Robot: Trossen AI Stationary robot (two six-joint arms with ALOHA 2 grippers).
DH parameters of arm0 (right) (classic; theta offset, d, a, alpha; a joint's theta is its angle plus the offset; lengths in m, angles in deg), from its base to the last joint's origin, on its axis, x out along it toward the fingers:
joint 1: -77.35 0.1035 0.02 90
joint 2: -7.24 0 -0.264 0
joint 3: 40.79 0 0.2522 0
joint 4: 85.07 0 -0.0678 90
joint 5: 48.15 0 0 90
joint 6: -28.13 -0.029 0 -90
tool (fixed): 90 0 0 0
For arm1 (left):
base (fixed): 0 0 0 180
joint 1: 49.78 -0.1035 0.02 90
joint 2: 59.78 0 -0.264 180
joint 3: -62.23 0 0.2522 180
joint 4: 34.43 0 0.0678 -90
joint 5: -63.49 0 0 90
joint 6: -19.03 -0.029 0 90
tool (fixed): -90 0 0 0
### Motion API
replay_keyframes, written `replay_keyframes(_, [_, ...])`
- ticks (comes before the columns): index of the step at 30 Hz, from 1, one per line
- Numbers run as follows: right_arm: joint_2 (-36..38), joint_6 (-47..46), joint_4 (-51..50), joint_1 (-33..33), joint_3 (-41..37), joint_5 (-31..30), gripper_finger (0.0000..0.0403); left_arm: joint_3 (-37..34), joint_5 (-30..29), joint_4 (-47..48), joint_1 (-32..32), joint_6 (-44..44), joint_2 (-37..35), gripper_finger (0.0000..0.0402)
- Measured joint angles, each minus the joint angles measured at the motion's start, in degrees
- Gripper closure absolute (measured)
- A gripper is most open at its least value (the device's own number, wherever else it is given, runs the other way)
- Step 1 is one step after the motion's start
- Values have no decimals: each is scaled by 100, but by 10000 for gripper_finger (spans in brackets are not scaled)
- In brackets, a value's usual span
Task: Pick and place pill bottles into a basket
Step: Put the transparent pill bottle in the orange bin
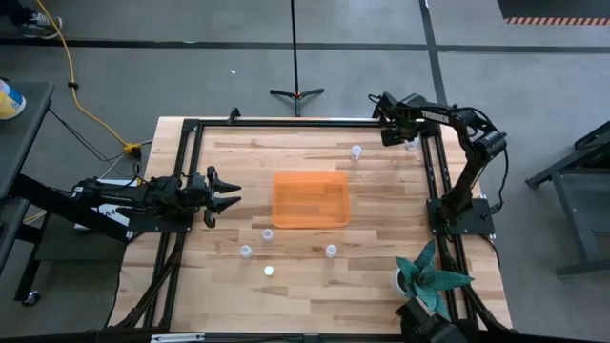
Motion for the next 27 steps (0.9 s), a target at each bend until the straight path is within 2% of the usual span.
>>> replay_keyframes(20, [-131,6,-20,2,-9,-62,149,1,4,2,1,0,0,206])
replay_keyframes(27, [-131,39,-20,2,-9,-8,180,-1,4,2,0,2,0,206])
